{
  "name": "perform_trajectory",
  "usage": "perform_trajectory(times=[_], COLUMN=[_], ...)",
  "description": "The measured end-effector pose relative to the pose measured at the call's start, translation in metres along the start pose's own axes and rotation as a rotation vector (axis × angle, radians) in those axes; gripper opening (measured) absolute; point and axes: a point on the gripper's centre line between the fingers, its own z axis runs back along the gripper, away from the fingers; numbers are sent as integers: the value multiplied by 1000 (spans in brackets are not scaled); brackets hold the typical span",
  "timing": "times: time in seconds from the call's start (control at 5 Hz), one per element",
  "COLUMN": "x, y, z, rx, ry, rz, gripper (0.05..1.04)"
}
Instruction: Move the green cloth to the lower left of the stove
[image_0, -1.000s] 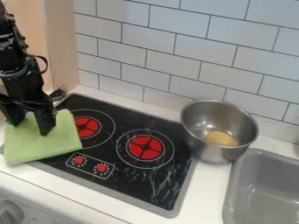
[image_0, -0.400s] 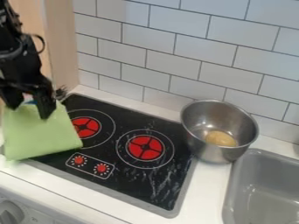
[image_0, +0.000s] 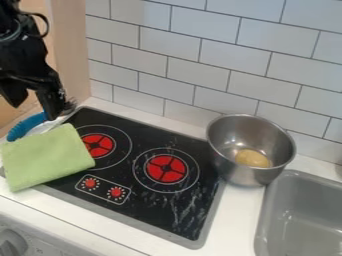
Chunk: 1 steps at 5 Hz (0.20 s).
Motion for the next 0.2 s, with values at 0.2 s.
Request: perform_trajectory(times=[0.2], x=[0], y=[-4], z=[11], rx=[1], ry=[-26], rz=[-9], gripper=[999])
